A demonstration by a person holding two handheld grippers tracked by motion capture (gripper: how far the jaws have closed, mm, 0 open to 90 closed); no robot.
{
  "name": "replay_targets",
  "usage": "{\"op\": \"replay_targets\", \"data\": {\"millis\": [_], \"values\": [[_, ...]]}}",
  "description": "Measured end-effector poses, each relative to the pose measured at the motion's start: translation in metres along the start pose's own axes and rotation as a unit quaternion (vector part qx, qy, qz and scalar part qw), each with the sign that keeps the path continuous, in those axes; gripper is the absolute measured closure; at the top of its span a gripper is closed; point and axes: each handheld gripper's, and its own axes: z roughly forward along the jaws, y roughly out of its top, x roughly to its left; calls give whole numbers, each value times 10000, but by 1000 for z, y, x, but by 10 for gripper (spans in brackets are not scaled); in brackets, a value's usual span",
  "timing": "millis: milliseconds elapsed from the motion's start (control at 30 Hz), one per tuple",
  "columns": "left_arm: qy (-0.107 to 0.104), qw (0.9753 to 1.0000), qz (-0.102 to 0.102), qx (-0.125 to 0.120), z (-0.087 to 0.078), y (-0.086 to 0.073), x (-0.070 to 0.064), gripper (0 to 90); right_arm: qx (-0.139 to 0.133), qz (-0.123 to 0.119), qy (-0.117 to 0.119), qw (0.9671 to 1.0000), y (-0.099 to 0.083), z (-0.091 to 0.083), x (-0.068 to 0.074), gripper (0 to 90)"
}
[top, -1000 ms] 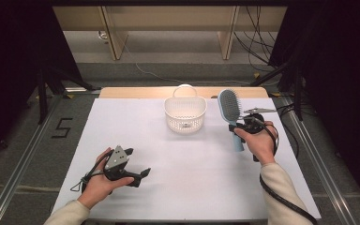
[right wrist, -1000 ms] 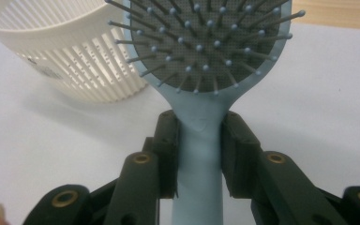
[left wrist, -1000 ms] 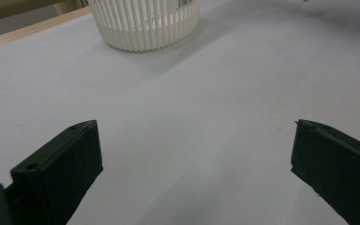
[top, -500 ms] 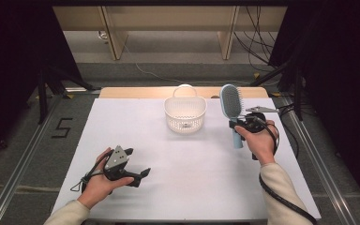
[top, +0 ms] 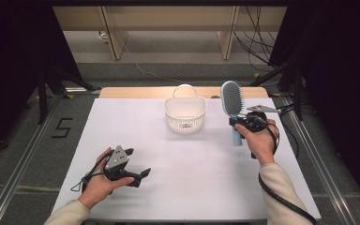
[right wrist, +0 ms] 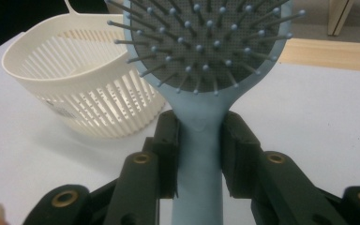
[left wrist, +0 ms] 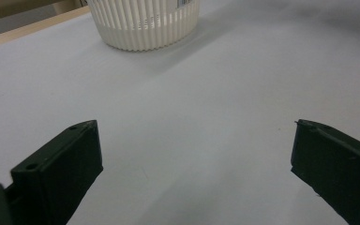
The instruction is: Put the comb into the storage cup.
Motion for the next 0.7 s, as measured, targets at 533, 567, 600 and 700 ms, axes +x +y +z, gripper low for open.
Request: {"op": "replay_targets", "data": {"millis": [533, 567, 600, 700], "values": [[0, 10000, -16, -10, 0, 0, 0, 15, -240, -28, -71, 9997, 1, -1, -1, 707], [-2, 10000, -19, -11, 0, 0, 0, 15, -245, -23, -67, 9997, 1, -2, -1, 707], [-6, 10000, -13, -13, 0, 0, 0, 15, -250, -27, -57, 9997, 1, -2, 0, 707], [-18, 10000, -19, -5, 1, 0, 0, 15, -279, -41, -50, 9996, 2, -3, 0, 707]]}}
